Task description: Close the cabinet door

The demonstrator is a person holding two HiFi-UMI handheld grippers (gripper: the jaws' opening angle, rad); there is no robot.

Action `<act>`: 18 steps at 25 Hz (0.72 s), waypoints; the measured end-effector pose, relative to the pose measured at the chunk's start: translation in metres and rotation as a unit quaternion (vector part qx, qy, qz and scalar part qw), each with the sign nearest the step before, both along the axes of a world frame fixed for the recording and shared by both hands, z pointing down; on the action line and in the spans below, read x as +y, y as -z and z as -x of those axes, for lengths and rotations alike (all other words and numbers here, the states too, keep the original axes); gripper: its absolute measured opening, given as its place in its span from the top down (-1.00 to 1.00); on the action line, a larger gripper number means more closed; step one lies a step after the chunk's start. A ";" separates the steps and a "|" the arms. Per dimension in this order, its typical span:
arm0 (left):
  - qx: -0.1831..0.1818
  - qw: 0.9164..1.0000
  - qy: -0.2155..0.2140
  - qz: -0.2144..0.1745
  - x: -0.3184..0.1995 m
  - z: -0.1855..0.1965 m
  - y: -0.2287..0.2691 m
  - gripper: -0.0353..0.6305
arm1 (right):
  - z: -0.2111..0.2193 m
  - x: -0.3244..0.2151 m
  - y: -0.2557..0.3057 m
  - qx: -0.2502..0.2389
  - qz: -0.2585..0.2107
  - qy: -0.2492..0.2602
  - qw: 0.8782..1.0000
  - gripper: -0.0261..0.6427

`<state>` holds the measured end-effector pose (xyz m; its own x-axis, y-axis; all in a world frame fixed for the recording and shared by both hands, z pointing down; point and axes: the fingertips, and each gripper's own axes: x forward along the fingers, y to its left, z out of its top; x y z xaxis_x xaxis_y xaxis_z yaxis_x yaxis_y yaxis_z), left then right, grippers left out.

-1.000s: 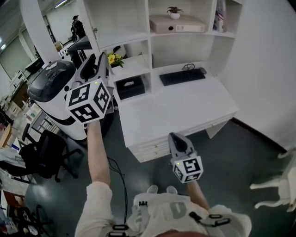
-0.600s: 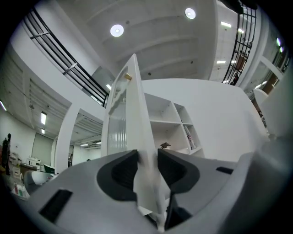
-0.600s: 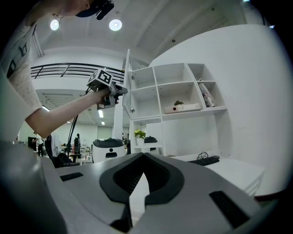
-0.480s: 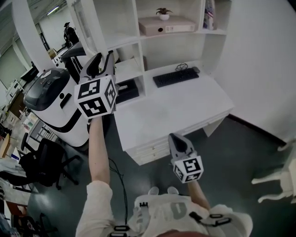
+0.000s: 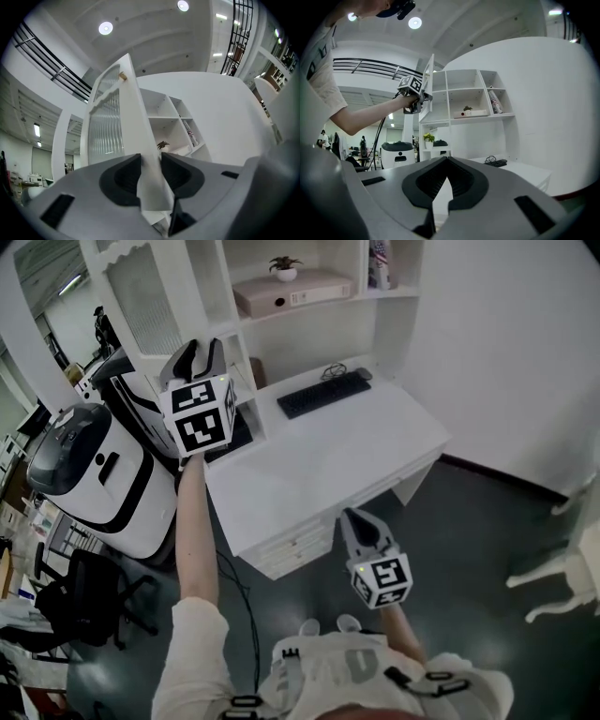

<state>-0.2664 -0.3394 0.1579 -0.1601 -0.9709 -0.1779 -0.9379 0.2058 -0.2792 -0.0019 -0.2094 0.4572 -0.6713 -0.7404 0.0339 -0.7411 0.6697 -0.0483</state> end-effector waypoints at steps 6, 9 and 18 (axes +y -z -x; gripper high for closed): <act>-0.014 1.000 0.006 0.027 -0.048 -0.004 -0.004 0.49 | -0.022 -0.006 -0.006 -0.002 0.007 -0.039 0.999 0.91; -0.008 1.000 0.008 0.028 -0.071 -0.003 -0.004 0.50 | -0.034 -0.010 -0.006 0.001 0.005 -0.053 0.999 0.91; -0.021 0.998 0.030 0.050 -0.121 0.001 -0.006 0.50 | -0.061 -0.025 -0.007 0.007 0.010 -0.089 0.996 0.91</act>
<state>-0.2672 -0.4602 0.1634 -0.2135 -0.9730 -0.0883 -0.9119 0.2309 -0.3394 0.0589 -0.2343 0.4646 -0.5293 -0.8464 0.0590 -0.8484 0.5270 -0.0496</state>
